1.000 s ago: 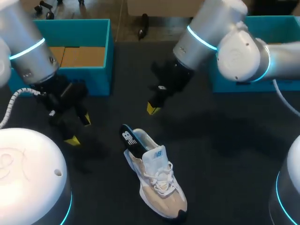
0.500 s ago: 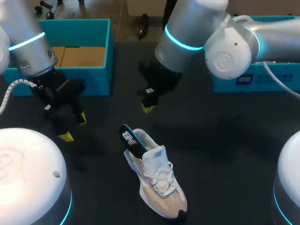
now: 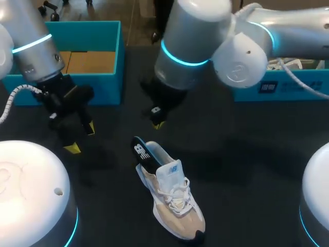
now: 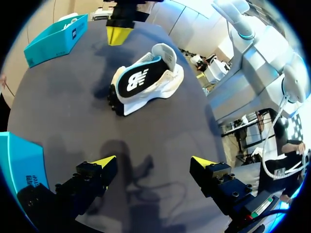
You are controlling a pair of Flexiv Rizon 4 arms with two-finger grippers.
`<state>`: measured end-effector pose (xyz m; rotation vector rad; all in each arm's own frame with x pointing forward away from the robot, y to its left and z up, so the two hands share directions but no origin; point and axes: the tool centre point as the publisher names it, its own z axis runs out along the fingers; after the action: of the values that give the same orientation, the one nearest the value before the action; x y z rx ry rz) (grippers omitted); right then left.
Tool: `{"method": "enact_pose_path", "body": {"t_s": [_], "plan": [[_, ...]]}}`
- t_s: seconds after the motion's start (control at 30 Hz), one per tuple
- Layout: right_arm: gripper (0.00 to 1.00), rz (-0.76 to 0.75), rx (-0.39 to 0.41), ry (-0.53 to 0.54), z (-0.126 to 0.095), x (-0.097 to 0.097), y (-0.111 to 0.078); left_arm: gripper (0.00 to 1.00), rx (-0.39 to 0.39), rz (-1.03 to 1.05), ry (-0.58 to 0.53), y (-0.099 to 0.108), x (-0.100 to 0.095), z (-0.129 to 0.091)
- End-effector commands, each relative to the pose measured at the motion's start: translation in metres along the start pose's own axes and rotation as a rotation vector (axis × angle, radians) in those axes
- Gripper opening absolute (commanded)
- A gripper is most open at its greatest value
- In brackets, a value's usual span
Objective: Take the shoe out of the shoebox, open the shoe tongue, remove and reinsert the insole, then place the shoe into the shoebox
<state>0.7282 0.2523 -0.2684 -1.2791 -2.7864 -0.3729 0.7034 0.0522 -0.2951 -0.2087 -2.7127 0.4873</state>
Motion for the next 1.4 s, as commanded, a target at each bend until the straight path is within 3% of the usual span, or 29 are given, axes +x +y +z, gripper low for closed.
{"method": "enact_pose_path", "body": {"t_s": [0.03, 0.27, 0.57, 0.77, 1.4], "plan": [[0.00, -0.149, 0.113, -0.126, 0.006, 0.022, 0.013, 1.00, -0.010, 0.011, 0.005, 0.006, -0.003, -0.005], [0.00, -0.162, 0.122, -0.238, 0.006, 0.040, 0.009, 1.00, -0.024, 0.023, 0.016, 0.014, -0.009, -0.008], [0.00, -0.051, 0.073, -0.299, 0.004, 0.044, -0.007, 1.00, -0.031, 0.041, 0.032, 0.019, -0.014, -0.007], [0.00, -0.051, 0.050, -0.340, 0.011, 0.050, -0.015, 1.00, -0.026, 0.053, 0.036, 0.026, -0.011, -0.013], [0.00, -0.010, 0.097, -0.431, 0.039, 0.056, -0.028, 1.00, -0.019, 0.046, 0.033, 0.053, 0.003, -0.024]]}}
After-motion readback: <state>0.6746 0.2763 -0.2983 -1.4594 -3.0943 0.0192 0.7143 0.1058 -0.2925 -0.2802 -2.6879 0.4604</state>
